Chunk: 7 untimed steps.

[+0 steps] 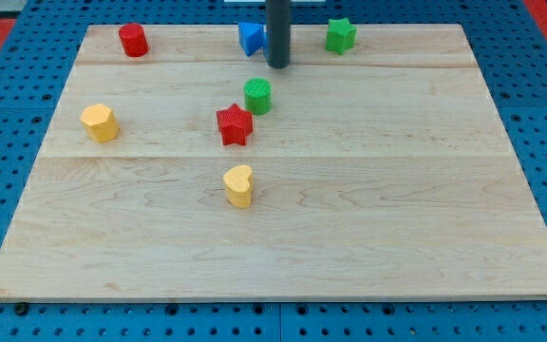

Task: Place the red circle beside the blue triangle

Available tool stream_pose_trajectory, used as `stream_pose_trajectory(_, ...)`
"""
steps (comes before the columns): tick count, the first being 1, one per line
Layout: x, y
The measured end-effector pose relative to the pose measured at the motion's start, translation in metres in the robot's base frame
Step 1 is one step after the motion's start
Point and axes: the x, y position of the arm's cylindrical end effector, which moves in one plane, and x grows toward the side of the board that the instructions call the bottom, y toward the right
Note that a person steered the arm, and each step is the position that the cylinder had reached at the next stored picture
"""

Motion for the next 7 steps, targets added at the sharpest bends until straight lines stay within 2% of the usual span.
stream_pose_trajectory(1,-0.001,-0.005)
stream_pose_trajectory(3,0.001,-0.075)
stream_pose_trajectory(5,0.001,-0.176)
stream_pose_trajectory(7,-0.012,-0.311)
